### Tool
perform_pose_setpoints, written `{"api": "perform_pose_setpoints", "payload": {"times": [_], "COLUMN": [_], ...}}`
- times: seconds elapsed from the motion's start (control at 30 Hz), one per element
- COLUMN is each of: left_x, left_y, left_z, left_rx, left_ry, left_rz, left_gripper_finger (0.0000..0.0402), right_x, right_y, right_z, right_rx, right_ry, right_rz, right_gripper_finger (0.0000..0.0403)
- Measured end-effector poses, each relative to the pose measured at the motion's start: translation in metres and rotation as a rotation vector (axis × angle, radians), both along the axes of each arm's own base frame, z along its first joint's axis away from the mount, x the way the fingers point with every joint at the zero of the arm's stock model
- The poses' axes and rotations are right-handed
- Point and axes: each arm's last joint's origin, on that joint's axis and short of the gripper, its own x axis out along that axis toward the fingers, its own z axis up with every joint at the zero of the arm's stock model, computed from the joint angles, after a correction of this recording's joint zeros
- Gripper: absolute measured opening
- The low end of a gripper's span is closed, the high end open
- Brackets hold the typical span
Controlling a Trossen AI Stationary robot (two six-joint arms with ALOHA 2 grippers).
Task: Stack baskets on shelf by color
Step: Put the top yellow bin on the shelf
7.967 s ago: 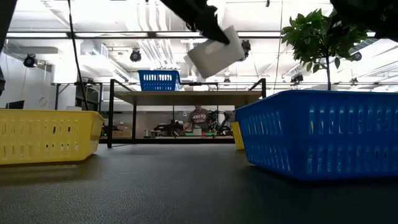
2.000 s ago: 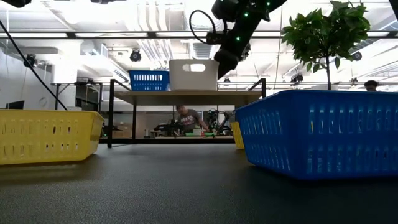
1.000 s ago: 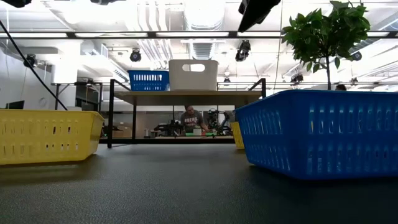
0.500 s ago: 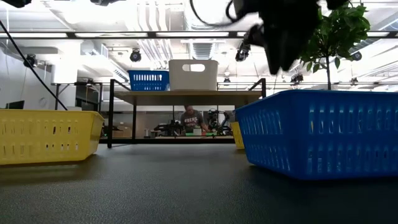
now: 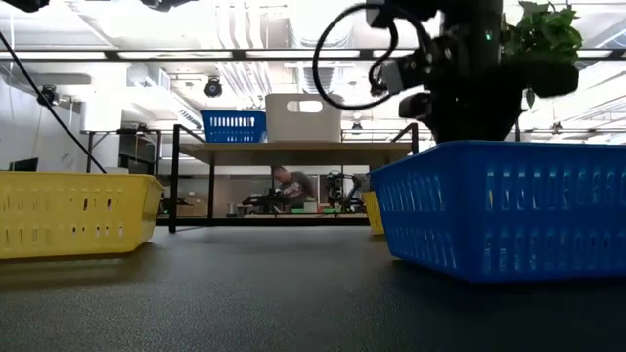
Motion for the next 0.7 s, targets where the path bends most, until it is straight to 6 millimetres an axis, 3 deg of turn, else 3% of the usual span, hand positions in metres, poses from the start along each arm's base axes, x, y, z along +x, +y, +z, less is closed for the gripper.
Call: {"api": "perform_pose_setpoints", "payload": {"times": [0.37,0.7], "left_x": [0.000,0.000], "left_y": [0.000,0.000], "left_z": [0.000,0.000], "left_rx": [0.000,0.000], "left_ry": [-0.001,-0.001], "left_rz": [0.000,0.001], "left_gripper_finger": [0.0093,0.0093], "right_x": [-0.002,0.001], "right_y": [-0.006,-0.005], "right_z": [-0.025,-0.019], "right_rx": [-0.043,-0.035], "right_ry": [-0.059,-0.077], "right_rz": [-0.016,-0.022], "right_gripper_finger": [0.0121,0.0015]}}
